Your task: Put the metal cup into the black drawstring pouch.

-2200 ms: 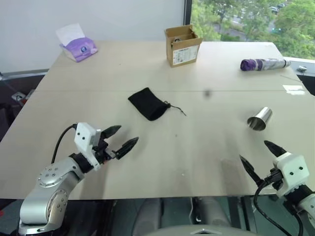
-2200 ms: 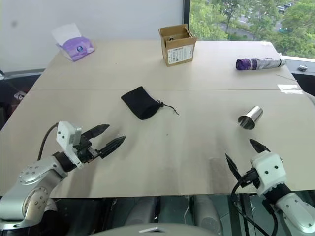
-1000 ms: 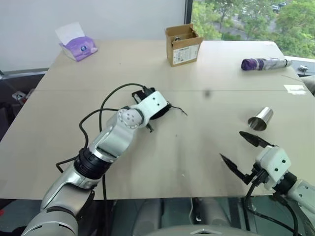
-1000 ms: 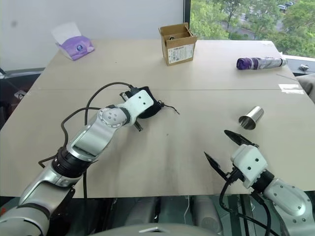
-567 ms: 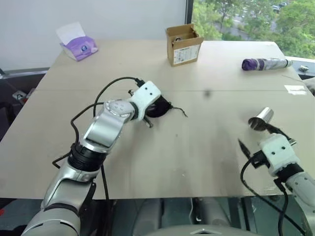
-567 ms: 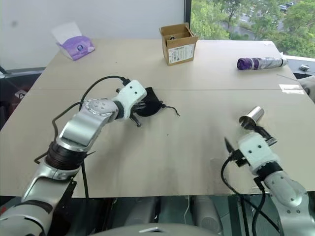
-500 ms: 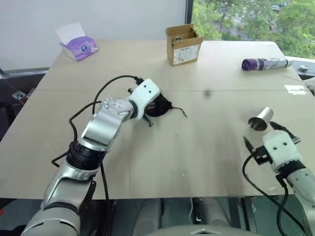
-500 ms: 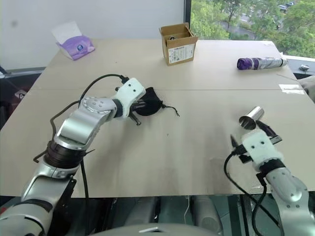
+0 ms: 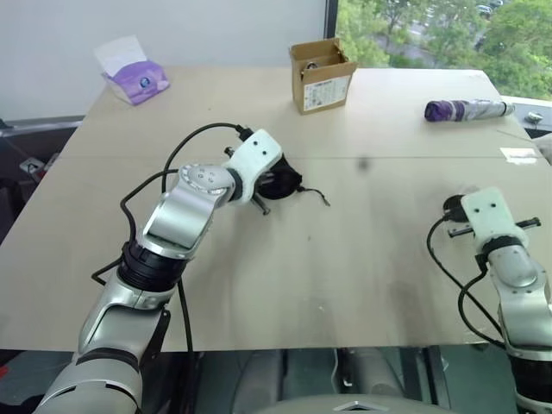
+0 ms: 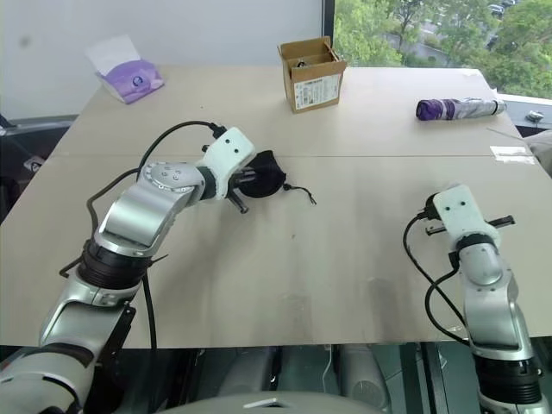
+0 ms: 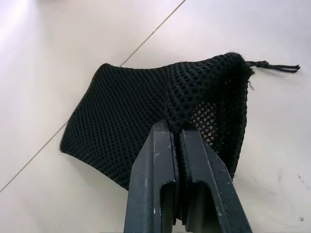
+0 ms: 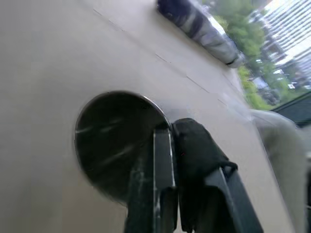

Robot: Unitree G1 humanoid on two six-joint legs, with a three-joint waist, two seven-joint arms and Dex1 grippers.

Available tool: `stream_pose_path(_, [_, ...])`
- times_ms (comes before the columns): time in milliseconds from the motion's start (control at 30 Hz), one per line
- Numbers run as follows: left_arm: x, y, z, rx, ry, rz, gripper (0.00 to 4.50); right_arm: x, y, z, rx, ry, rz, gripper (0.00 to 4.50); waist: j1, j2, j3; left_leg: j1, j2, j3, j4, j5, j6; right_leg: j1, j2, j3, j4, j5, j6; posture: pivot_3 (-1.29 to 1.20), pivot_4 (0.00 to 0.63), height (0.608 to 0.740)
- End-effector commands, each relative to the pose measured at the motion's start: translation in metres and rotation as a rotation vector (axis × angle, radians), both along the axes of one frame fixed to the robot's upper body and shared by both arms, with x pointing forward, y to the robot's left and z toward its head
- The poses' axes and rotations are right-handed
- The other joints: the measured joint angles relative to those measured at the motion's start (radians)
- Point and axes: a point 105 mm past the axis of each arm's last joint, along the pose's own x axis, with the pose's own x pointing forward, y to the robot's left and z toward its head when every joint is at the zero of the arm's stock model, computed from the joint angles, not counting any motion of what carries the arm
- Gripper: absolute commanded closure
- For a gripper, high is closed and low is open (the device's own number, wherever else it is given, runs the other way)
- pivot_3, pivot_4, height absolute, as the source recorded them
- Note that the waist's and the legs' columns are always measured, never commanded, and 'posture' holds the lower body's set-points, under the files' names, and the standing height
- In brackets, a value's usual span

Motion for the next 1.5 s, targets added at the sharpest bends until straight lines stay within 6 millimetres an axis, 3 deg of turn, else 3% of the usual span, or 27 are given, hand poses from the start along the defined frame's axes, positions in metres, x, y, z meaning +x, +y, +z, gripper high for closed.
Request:
stream_pose_path(33, [0.001,0.0,0.023,-0.026,-0.072,0.006,4.5,-0.002,0.0,0.009,-0.029,-0.026,0.026,4.4,0.0,0.0,0.0,-0.001,0.0,0.0,0.0,0.0,0.0,-0.001,0.0,0.0,0.0,0.0,0.0,0.0,0.15,0.74])
stream_pose_path(100, [0.002,0.0,0.023,-0.037,-0.065,0.012,4.5,-0.003,0.0,0.011,-0.024,-0.031,0.04,4.4,0.0,0.0,0.0,-0.001,0.0,0.0,0.0,0.0,0.0,-0.001,0.0,0.0,0.0,0.0,0.0,0.0,0.15,0.74])
stream_pose_path(133, [0.002,-0.001,0.024,-0.066,-0.055,0.014,4.5,-0.004,0.011,0.017,0.018,-0.057,0.103,4.4,0.0,0.0,0.0,-0.001,0.0,0.0,0.0,0.0,0.0,-0.001,0.0,0.0,0.0,0.0,0.0,0.0,0.15,0.74])
stream_pose_path(267, [0.005,-0.002,0.031,-0.166,0.005,0.012,4.5,-0.017,0.08,0.055,0.404,-0.149,0.479,4.4,-0.008,0.001,0.0,-0.001,0.0,-0.001,0.001,0.0,0.0,-0.001,0.001,0.0,0.002,0.0,0.0,0.0,0.15,0.74])
stream_pose_path(400, [0.003,-0.01,0.042,-0.272,0.077,-0.027,4.5,-0.03,0.135,0.068,0.648,-0.118,0.733,4.4,-0.02,0.001,0.0,-0.001,0.0,-0.002,0.002,0.0,0.0,0.0,0.001,-0.001,0.002,0.0,0.0,0.0,0.15,0.74])
stream_pose_path(733, [-0.002,-0.029,0.047,-0.327,0.175,-0.062,4.5,-0.029,0.195,0.087,0.914,-0.157,0.939,4.4,-0.021,0.001,0.001,-0.002,0.0,-0.002,0.003,0.0,0.0,-0.001,0.0,-0.001,0.002,0.0,0.0,0.0,0.15,0.74])
stream_pose_path(933, [-0.004,-0.045,0.055,-0.369,0.206,-0.093,4.5,-0.022,0.212,0.069,0.841,-0.104,0.972,4.4,-0.024,0.001,0.001,-0.002,0.0,-0.002,0.003,0.0,0.0,-0.001,0.0,-0.001,0.002,0.0,0.0,0.0,0.15,0.74])
stream_pose_path(1067, [-0.008,-0.049,0.055,-0.367,0.219,-0.116,4.5,-0.016,0.212,0.062,0.81,-0.113,0.945,4.4,-0.025,0.001,0.001,-0.002,0.0,-0.002,0.003,0.0,0.0,-0.002,0.0,-0.001,0.002,0.0,0.0,0.0,0.15,0.74])
stream_pose_path(1300, [-0.01,-0.042,0.049,-0.352,0.232,-0.105,4.5,-0.001,0.204,0.051,0.75,-0.12,0.847,4.4,-0.024,0.001,0.001,-0.002,0.0,-0.002,0.003,0.001,-0.001,-0.002,0.0,-0.001,0.002,0.0,0.0,0.0,0.15,0.74])
stream_pose_path(1500, [-0.01,-0.037,0.048,-0.352,0.227,-0.094,4.5,-0.002,0.204,0.047,0.766,-0.104,0.852,4.4,-0.024,0.001,0.001,-0.002,0.0,-0.002,0.003,0.001,-0.002,-0.002,0.0,-0.001,0.003,0.0,0.0,0.0,0.15,0.74])
